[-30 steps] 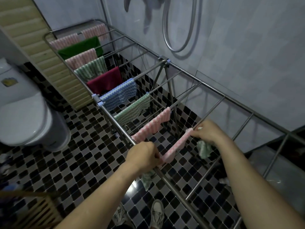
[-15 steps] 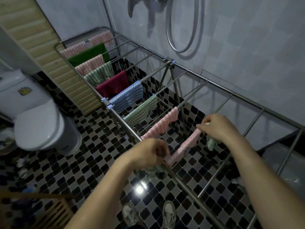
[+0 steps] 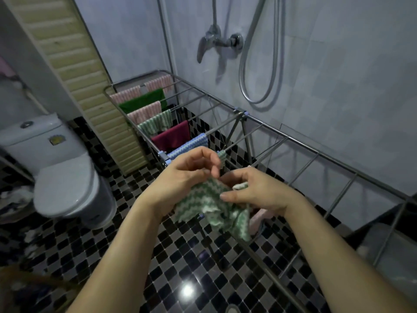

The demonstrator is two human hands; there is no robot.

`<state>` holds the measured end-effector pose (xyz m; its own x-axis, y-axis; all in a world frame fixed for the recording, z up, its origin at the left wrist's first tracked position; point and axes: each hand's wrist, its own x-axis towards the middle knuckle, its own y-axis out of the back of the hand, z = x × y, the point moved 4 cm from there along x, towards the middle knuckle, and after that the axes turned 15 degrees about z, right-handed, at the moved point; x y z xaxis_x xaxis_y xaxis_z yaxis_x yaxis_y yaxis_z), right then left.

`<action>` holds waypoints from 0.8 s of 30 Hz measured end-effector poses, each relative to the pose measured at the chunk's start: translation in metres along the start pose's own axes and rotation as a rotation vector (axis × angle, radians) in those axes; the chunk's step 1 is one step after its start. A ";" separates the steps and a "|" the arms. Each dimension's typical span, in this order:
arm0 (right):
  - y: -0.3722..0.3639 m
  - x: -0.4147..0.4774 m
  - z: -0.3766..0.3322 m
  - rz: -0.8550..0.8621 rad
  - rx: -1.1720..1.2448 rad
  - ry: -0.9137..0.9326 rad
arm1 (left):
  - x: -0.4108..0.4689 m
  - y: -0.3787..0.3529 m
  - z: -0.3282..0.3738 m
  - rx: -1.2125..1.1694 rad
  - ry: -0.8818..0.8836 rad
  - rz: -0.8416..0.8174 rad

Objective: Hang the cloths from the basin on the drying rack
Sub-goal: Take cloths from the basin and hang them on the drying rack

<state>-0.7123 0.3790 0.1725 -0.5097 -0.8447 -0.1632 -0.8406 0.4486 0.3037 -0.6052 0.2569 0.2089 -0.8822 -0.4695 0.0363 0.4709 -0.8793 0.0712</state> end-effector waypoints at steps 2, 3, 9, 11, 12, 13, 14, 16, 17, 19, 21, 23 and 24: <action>0.008 -0.005 -0.004 0.074 -0.052 0.009 | -0.001 0.010 -0.002 0.025 0.009 0.097; 0.009 -0.012 -0.006 0.126 -0.058 -0.008 | -0.007 0.016 -0.003 0.054 0.000 0.126; -0.001 -0.030 -0.002 0.169 0.329 -0.218 | -0.030 0.017 -0.014 0.295 -0.155 0.122; -0.009 -0.041 -0.004 0.190 0.469 -0.274 | -0.045 0.009 -0.013 0.229 -0.186 0.043; -0.012 -0.045 -0.005 0.194 0.519 -0.289 | -0.050 0.002 -0.014 0.202 -0.182 -0.031; -0.014 -0.048 -0.003 0.195 0.552 -0.299 | -0.056 -0.006 -0.015 0.213 -0.184 -0.088; -0.015 -0.048 0.000 0.185 0.572 -0.313 | -0.058 -0.013 -0.018 0.260 -0.197 -0.095; -0.016 -0.056 0.004 0.216 0.600 -0.326 | -0.063 -0.024 -0.022 0.332 -0.265 -0.046; -0.015 -0.057 0.007 0.229 0.627 -0.324 | -0.066 -0.028 -0.022 0.332 -0.288 -0.008; -0.010 -0.067 0.008 0.236 0.666 -0.320 | -0.070 -0.036 -0.022 0.287 -0.318 0.022; -0.005 -0.073 0.005 0.209 0.650 -0.292 | -0.069 -0.039 -0.020 0.259 -0.314 0.007; 0.005 -0.082 0.004 0.206 0.570 -0.266 | -0.066 -0.043 -0.019 0.219 -0.226 -0.081; 0.010 -0.085 0.005 0.206 0.527 -0.260 | -0.066 -0.044 -0.019 0.193 -0.166 -0.127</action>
<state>-0.6777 0.4571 0.1842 -0.6434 -0.6566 -0.3936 -0.6641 0.7345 -0.1398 -0.5676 0.3249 0.1845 -0.9298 -0.3231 0.1763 0.3616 -0.8914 0.2733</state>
